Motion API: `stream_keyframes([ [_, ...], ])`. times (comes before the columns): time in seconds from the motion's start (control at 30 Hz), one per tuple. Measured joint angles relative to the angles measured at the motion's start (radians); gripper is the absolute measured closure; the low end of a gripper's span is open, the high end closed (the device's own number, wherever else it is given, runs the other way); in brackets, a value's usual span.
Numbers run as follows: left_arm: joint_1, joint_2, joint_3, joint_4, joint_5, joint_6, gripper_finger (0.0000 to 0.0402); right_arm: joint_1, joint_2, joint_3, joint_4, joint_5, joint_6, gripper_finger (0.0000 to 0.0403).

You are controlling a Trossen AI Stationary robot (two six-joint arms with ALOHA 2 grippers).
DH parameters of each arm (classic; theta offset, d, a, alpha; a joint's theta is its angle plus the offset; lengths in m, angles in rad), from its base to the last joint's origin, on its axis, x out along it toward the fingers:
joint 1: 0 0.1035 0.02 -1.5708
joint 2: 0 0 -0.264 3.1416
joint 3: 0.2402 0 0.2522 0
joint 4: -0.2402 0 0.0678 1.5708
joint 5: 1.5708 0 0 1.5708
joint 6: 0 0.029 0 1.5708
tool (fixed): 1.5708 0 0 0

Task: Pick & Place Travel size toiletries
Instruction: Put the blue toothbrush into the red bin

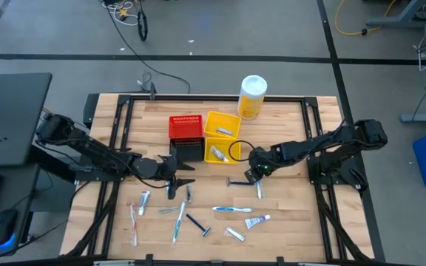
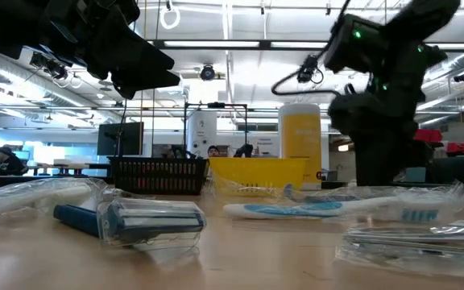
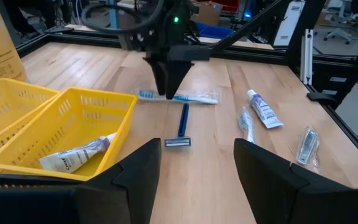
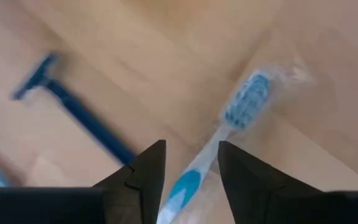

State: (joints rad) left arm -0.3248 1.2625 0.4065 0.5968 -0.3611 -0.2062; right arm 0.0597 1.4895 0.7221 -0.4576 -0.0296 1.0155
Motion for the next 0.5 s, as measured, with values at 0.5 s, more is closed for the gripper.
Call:
stream_keyframes([
  [0.5,0.000,0.000,0.000,0.000,0.000,0.000,0.0189,0.014,0.057,0.008,-0.002,0.037,0.068,0.0223],
])
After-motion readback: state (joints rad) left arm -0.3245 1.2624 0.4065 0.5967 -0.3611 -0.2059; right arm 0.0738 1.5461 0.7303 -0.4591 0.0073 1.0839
